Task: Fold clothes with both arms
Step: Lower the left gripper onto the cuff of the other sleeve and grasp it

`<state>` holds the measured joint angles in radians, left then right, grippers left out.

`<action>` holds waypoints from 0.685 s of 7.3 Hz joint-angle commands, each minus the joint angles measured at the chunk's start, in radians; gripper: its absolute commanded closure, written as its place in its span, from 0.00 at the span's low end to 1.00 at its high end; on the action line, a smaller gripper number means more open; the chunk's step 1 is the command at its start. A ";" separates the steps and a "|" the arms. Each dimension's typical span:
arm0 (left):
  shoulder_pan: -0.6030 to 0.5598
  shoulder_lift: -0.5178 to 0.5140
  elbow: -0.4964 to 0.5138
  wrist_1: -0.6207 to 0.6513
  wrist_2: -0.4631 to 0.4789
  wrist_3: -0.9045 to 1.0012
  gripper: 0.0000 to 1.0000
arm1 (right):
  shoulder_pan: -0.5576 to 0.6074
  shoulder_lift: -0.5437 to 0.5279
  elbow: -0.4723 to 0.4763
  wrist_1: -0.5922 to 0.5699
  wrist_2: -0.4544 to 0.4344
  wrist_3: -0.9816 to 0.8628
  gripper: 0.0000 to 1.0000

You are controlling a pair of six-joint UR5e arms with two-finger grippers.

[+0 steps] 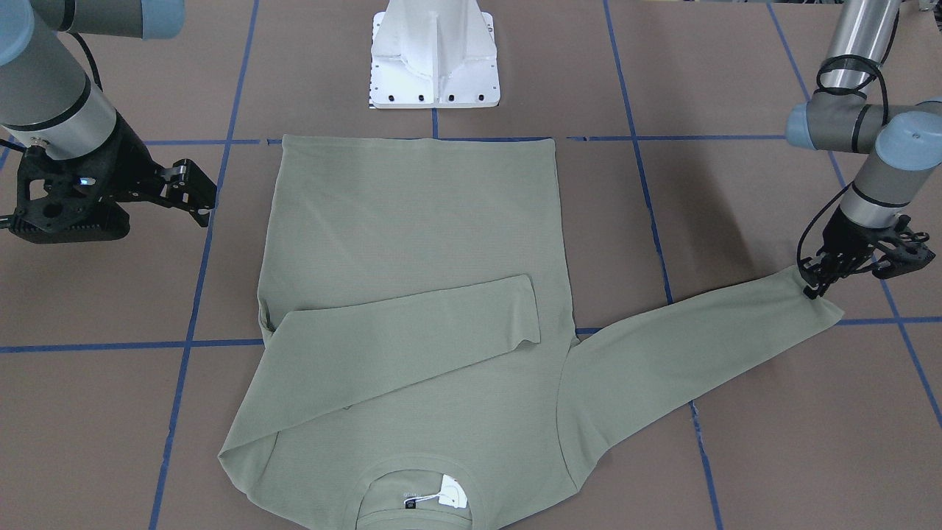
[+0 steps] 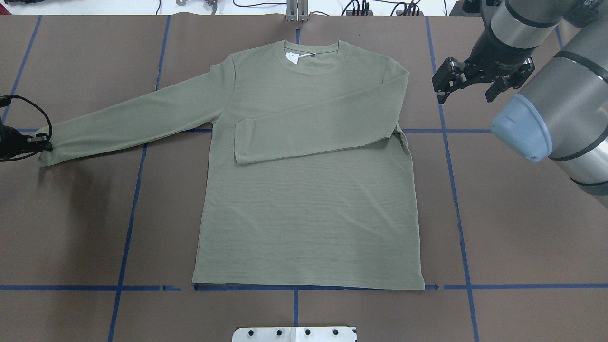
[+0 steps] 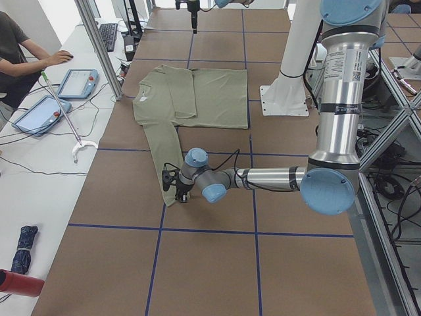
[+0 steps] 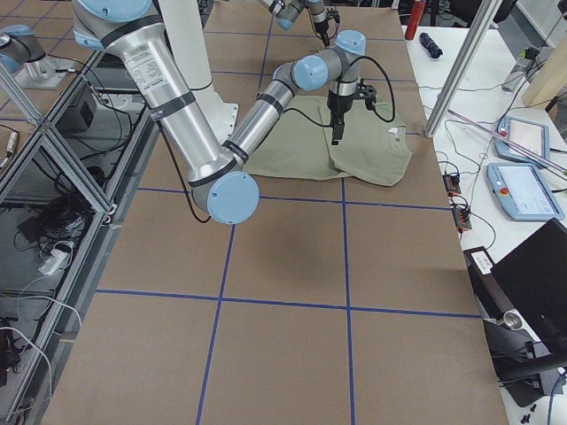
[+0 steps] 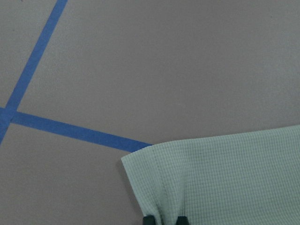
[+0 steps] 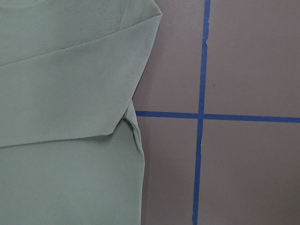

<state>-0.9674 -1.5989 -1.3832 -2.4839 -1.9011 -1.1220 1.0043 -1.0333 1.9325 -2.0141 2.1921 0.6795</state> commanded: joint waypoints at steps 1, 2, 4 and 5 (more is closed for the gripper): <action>-0.001 0.005 -0.060 0.011 -0.028 -0.001 1.00 | 0.003 -0.004 0.005 -0.003 0.000 0.000 0.00; -0.002 0.005 -0.098 0.034 -0.083 0.001 1.00 | 0.007 -0.029 0.026 -0.005 0.002 0.000 0.00; -0.001 -0.105 -0.224 0.281 -0.104 0.001 1.00 | 0.008 -0.082 0.066 -0.005 0.000 0.000 0.00; -0.001 -0.231 -0.261 0.460 -0.104 0.001 1.00 | 0.019 -0.103 0.077 -0.006 0.000 0.000 0.00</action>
<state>-0.9682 -1.7034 -1.5865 -2.2207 -1.9994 -1.1214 1.0143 -1.1066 1.9915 -2.0190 2.1922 0.6796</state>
